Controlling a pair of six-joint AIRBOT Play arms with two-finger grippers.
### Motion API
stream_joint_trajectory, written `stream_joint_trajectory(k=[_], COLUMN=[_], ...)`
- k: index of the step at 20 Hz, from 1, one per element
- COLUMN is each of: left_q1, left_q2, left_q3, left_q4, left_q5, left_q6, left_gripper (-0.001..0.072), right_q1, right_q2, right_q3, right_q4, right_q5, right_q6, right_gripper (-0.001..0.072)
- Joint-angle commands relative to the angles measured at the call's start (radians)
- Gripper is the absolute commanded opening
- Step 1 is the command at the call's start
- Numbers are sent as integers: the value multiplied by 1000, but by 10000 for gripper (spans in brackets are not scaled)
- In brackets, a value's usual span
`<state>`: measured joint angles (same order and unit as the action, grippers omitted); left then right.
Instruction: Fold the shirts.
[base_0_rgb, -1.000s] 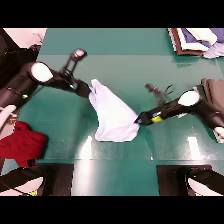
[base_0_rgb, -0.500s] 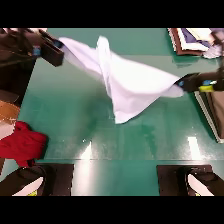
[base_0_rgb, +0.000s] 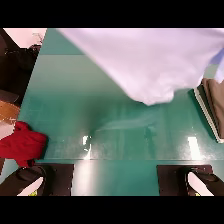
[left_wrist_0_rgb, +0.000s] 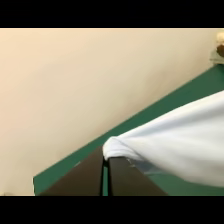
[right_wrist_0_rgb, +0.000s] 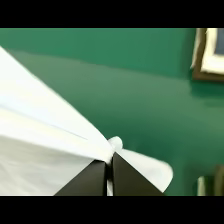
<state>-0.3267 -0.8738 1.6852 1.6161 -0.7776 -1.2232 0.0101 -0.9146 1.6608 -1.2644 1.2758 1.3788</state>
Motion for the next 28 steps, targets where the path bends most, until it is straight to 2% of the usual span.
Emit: stream_joint_trajectory(k=[1,6,9,13,16,18,21,25,28], left_q1=[1,1,1,1,1,1,1,1,1], left_q2=[8,8,8,-47,-84,-100,-111,-113,-113], left_q3=[125,289,322,229,40,-121,-353,-550,-585], left_q4=[15,-39,-112,-193,-192,-192,-158,-53,13], left_q5=[8,-8,-103,-358,-453,-462,-417,-286,-280], left_q6=[0,0,-1,-1,-10,-9,-8,-12,-34], left_gripper=[28,28,28,28,28,28,28,28,28], right_q1=[-32,-64,-64,-64,-60,-15,90,247,334], right_q2=[-1,-1,-1,-15,-60,-90,-129,-217,-276], right_q3=[150,337,373,193,9,-122,-332,-533,-620], right_q4=[-20,-20,-5,175,298,290,282,247,205], right_q5=[0,1,17,116,250,278,239,90,-17], right_q6=[-1,-12,-11,-11,-11,-11,-11,-11,-12], right_gripper=[16,16,16,16,16,16,17,17,19])
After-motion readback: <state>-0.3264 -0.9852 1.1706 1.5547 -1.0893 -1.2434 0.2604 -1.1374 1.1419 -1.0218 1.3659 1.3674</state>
